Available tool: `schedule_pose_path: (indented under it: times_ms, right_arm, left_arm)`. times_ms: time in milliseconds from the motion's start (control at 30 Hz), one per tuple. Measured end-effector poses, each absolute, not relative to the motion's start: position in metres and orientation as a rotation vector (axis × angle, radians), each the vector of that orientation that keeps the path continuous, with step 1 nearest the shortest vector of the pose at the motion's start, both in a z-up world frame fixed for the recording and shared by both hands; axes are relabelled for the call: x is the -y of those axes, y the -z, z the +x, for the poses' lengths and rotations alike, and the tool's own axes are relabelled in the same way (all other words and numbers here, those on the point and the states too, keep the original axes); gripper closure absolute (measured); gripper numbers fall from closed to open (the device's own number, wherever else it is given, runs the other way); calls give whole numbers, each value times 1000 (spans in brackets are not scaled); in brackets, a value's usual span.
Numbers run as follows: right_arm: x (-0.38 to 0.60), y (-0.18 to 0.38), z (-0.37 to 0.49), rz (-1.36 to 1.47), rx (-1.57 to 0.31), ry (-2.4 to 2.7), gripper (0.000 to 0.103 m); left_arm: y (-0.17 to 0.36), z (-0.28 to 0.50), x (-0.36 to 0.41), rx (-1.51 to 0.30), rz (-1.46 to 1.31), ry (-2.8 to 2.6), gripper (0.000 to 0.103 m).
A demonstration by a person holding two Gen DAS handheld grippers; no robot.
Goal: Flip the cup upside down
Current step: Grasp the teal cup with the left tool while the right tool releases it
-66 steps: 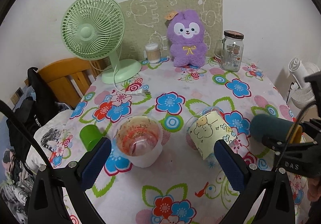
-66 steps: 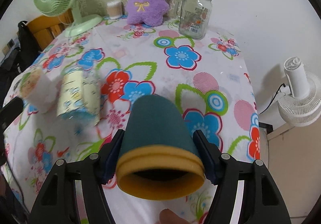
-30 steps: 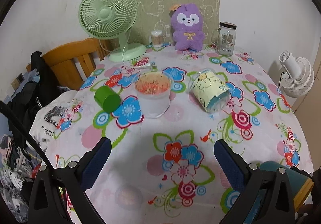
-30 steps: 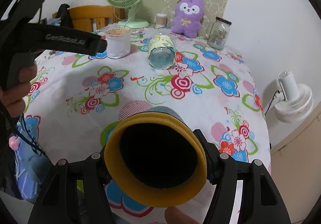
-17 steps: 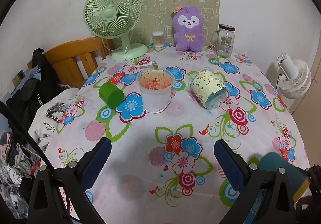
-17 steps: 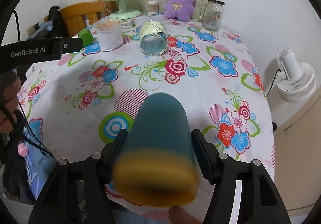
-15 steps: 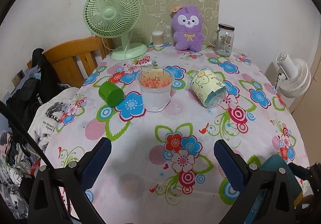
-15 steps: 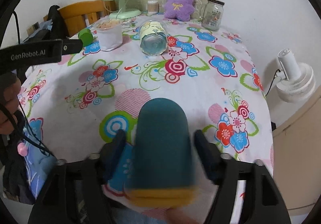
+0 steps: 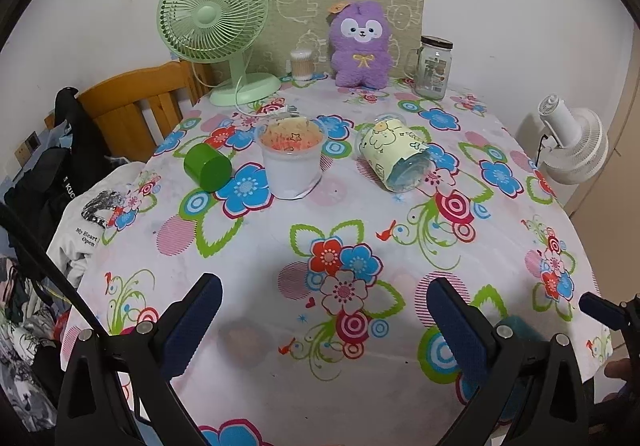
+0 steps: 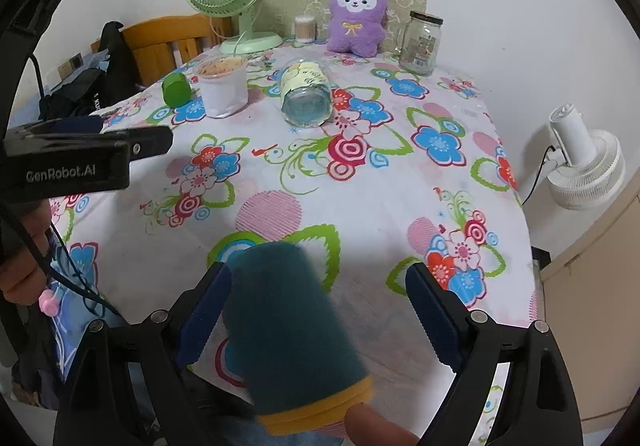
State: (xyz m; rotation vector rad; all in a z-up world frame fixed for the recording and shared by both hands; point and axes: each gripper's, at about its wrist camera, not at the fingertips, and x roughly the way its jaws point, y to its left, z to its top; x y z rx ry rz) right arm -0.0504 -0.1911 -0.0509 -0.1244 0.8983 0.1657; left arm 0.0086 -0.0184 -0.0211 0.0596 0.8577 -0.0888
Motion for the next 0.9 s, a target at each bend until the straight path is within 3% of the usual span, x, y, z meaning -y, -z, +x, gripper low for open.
schedule_pose_path:
  times_ms: [900]
  right_arm:
    - [284,4,-98,-117,-827,-43,13]
  left_arm:
    - [30,-32,81,-1026,-61,256,0]
